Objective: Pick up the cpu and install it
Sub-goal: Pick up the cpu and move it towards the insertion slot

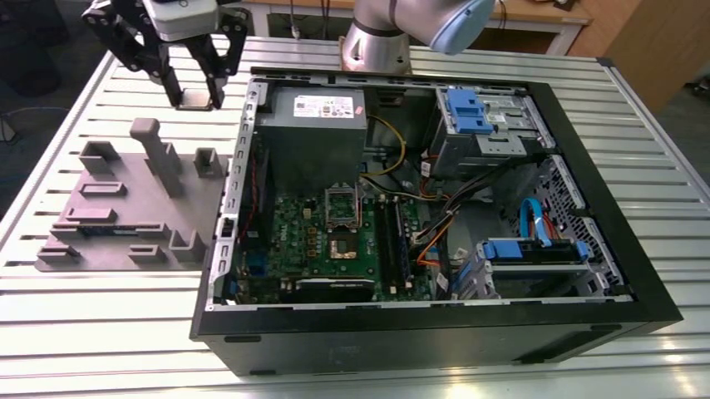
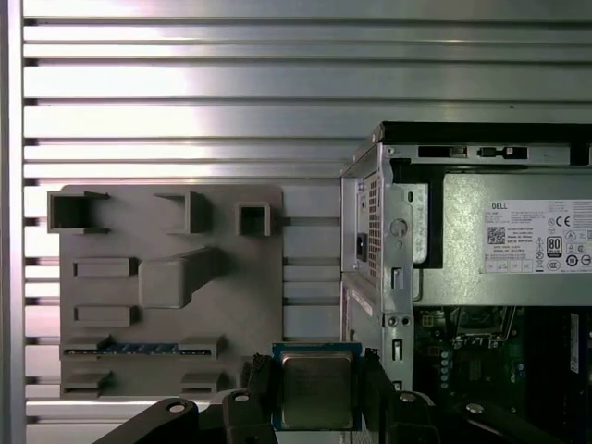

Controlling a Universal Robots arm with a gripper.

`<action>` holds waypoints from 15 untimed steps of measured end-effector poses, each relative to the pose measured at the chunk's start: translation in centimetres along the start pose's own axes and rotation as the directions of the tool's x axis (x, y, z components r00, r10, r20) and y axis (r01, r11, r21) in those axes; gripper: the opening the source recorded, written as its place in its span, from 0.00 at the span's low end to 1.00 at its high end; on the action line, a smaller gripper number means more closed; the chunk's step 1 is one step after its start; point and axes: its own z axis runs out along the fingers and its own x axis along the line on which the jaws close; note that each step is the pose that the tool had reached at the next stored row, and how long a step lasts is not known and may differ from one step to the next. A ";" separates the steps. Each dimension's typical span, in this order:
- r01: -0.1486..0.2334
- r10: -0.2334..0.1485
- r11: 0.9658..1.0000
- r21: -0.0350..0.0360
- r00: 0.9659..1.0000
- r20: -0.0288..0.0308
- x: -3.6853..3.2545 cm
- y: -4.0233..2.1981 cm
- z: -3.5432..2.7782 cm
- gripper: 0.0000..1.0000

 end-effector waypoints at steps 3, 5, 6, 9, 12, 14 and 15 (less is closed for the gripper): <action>0.000 0.000 1.000 0.000 1.000 0.000 -0.19 0.00 0.00 0.47; 0.000 0.000 1.000 0.000 1.000 0.000 -0.29 0.00 0.01 0.47; 0.000 0.000 1.000 0.000 1.000 0.000 -0.34 0.01 0.01 0.47; 0.000 0.000 1.000 0.000 1.000 0.000 -0.48 0.01 0.01 0.47; 0.000 0.000 1.000 0.000 1.000 0.000 -0.59 0.01 0.01 0.47; 0.000 0.000 1.000 0.000 1.000 0.000 -0.71 0.01 0.01 0.47; 0.000 0.000 1.000 0.000 1.000 0.000 -0.79 0.01 0.01 0.47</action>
